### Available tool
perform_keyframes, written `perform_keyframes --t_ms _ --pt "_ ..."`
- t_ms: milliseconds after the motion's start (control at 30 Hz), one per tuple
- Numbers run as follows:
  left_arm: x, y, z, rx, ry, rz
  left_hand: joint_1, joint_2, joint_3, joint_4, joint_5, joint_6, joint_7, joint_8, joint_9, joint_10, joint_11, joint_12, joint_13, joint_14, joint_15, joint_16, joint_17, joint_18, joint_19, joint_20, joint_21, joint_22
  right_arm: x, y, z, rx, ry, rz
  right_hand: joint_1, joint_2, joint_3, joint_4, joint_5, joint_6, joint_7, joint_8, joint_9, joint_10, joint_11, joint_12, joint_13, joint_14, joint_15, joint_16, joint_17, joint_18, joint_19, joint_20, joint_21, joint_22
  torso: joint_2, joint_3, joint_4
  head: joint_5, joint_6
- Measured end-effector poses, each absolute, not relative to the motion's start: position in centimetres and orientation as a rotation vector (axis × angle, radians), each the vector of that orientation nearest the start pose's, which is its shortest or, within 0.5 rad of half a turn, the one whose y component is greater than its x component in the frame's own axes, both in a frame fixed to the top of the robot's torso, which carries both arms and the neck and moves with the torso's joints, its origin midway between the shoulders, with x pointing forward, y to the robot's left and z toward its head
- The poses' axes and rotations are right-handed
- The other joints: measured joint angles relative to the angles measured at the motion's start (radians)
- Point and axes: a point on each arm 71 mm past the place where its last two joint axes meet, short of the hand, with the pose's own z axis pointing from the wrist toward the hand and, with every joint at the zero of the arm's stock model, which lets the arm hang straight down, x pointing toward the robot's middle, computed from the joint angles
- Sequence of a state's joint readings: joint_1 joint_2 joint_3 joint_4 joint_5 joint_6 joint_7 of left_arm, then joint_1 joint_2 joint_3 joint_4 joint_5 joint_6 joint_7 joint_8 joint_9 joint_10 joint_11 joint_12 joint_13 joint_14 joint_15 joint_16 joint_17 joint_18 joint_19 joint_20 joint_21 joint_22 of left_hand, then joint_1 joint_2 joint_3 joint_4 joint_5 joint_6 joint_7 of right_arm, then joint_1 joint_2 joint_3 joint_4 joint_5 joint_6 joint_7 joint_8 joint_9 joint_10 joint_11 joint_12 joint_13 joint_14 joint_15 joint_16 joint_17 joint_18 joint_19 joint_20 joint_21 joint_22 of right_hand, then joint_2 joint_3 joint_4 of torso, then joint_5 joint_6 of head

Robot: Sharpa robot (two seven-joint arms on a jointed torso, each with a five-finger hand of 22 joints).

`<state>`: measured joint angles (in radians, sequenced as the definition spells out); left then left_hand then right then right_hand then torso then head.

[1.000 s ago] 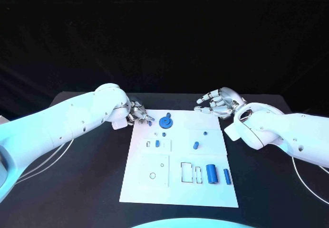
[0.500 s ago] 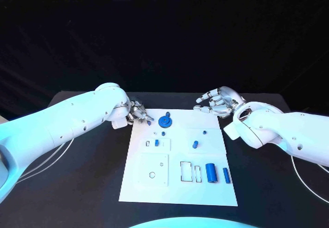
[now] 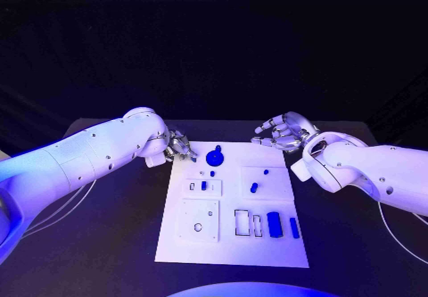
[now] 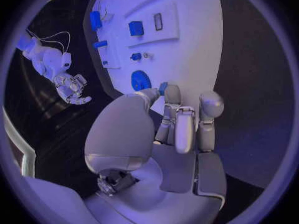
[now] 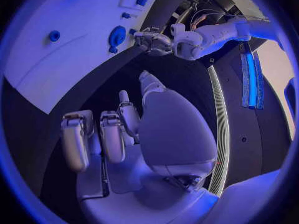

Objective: Assemble the parts on the task board

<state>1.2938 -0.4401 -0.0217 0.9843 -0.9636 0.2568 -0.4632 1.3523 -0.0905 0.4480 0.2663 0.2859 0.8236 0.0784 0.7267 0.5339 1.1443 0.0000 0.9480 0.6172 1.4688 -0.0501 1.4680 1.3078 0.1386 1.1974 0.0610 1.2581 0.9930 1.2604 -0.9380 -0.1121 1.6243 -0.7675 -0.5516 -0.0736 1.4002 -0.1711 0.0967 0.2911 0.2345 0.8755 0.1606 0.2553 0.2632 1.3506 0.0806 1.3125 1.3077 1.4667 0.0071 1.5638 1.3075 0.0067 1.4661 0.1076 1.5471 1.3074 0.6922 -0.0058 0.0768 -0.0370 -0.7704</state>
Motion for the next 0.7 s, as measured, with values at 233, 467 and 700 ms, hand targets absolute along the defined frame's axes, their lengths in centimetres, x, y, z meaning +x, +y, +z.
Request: perform_keyframes --t_ms 233,467,700 --pt "57.2 15.9 -20.3 -0.282 2.335 -0.453 -0.011 -0.024 0.041 0.041 -0.004 0.0 0.0 0.03 0.016 0.018 0.001 0.01 0.004 0.0 0.0 0.008 0.0 0.0 0.004 -0.004 0.012 0.016 47.4 -23.6 -17.5 0.593 1.632 0.863 0.0 0.0 0.0 0.0 0.0 0.0 0.0 0.0 0.0 0.0 0.0 0.0 0.0 0.0 0.0 0.0 0.0 0.0 0.0 0.0 0.0 0.0 0.0 0.0001 -0.0004 0.002 0.0" --pt "56.8 16.8 -20.2 -0.302 2.334 -0.477 -0.078 -0.077 0.149 -0.011 0.016 0.012 -0.001 0.047 0.022 0.056 -0.005 0.034 0.027 -0.003 -0.004 0.023 0.0 -0.002 0.025 -0.011 0.033 0.042 47.4 -23.7 -17.5 0.594 1.632 0.861 0.0 0.0 0.0 0.0 0.0 0.0 0.0 0.0 0.0 0.0 0.0 0.0 0.0 0.0 0.0 0.0 0.0 0.0 0.0 0.0 0.0 0.0 -0.001 0.0002 0.0002 0.003 0.001" --pt "55.4 17.3 -19.8 -0.324 2.338 -0.554 -0.137 -0.102 0.206 -0.058 0.064 0.05 -0.013 0.048 0.023 0.099 -0.011 0.063 0.069 -0.001 -0.013 0.034 0.0 -0.016 0.05 -0.018 0.059 0.081 47.4 -23.9 -17.5 0.595 1.632 0.858 0.0 0.0 0.0 0.0 0.0 0.0 0.0 0.004 0.0 0.0 0.0 0.0 0.0 0.0 0.0 0.0 0.0 0.0 0.0 0.0 0.0 0.001 -0.002 0.0005 0.0012 0.007 0.001"
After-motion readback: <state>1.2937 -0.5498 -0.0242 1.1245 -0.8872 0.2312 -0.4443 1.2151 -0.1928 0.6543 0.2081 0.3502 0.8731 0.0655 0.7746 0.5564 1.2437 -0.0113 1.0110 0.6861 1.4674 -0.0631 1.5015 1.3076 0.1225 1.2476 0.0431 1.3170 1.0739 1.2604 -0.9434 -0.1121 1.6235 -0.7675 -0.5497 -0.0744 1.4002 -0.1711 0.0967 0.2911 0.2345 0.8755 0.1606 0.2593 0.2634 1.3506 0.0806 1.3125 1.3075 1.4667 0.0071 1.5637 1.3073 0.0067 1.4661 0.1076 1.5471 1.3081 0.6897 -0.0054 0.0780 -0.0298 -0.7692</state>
